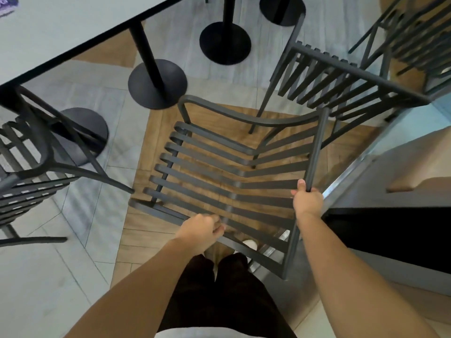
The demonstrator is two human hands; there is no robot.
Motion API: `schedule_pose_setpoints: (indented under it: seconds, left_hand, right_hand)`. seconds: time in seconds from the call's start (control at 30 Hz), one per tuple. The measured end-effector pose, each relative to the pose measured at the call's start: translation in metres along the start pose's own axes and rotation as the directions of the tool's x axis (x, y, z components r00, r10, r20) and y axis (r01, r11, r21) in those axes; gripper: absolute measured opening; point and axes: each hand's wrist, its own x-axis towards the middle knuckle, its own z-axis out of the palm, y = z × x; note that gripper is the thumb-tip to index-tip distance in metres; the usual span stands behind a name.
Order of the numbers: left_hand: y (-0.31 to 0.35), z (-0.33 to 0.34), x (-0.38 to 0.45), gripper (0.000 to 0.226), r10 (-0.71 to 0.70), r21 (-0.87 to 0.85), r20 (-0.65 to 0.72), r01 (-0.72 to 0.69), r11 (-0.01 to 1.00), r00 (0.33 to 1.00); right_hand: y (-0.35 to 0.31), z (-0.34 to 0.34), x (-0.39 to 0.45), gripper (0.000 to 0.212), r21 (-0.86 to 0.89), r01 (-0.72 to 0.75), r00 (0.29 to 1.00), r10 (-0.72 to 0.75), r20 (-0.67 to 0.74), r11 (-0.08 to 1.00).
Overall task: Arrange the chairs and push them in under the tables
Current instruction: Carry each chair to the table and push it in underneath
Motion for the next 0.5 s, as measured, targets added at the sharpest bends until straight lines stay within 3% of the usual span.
schedule_pose_setpoints:
  seconds: [0.17, 0.5]
  left_hand:
    - [-0.017, -0.004, -0.012, 0.039, 0.004, -0.028, -0.058, -0.005, 1.000, 0.998]
    - [-0.052, -0.017, -0.041, 0.039, -0.077, -0.087, -0.128, 0.066, 0.994, 0.989]
  right_hand:
    - [-0.009, 0.040, -0.027, 0.054, 0.009, -0.067, 0.997, 0.067, -0.035, 0.998]
    - [-0.024, 0.098, -0.092, 0.057, 0.025, -0.132, 0.991, 0.131, 0.031, 0.991]
